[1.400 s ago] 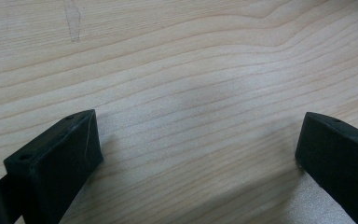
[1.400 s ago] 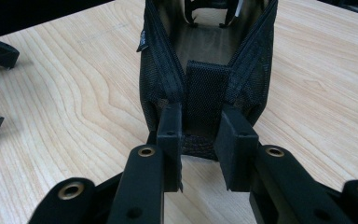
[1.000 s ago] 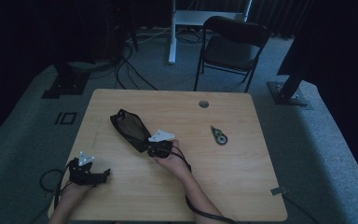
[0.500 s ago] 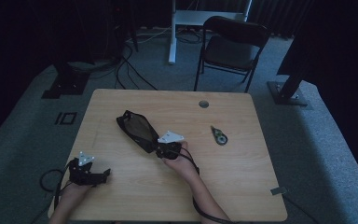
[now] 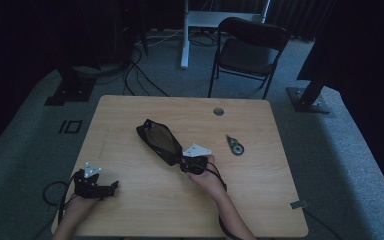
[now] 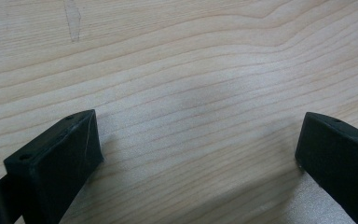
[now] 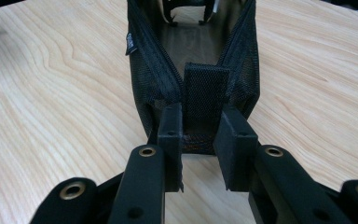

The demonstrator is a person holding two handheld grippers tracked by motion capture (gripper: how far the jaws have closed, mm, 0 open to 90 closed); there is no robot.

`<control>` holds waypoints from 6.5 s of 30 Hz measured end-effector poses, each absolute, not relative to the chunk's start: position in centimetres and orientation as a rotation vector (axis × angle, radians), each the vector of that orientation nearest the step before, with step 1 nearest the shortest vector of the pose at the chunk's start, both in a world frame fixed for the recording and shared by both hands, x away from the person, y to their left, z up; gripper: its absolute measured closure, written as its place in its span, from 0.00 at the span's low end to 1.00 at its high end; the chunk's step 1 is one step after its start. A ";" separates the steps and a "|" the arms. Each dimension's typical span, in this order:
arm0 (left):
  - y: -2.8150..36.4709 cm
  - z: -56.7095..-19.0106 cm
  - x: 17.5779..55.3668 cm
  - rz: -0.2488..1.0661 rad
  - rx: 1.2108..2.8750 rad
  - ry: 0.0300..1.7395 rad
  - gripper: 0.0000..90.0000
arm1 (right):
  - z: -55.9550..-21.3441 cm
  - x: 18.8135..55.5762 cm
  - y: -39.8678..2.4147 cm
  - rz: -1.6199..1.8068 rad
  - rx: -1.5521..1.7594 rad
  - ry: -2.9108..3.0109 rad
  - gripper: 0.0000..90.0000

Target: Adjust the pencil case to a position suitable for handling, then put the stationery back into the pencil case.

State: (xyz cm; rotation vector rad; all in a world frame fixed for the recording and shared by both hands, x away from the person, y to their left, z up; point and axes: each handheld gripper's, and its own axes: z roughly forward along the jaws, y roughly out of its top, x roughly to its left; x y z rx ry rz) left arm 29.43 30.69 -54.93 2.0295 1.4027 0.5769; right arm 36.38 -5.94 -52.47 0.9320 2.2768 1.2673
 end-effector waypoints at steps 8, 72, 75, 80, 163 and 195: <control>30.7 -54.9 29.4 0.577 2.030 1.403 0.00 | -52.4 35.7 -7.9 1.248 0.948 2.261 0.81; 30.7 -54.9 29.4 0.577 2.030 1.402 0.00 | -52.7 26.4 -21.3 1.142 1.112 2.120 0.81; 30.7 -54.9 29.4 0.577 2.030 1.402 0.00 | -52.7 25.9 -21.7 1.141 1.121 2.109 0.81; 30.7 -54.9 29.4 0.577 2.030 1.403 0.00 | -52.9 24.8 -22.3 1.150 1.132 2.102 0.81; 30.7 -54.9 29.4 0.576 2.028 1.405 0.00 | -49.0 37.0 -25.5 1.164 1.314 1.940 0.40; 30.7 -54.9 29.4 0.576 2.028 1.404 0.00 | -53.1 43.3 -24.4 0.979 1.386 2.062 0.30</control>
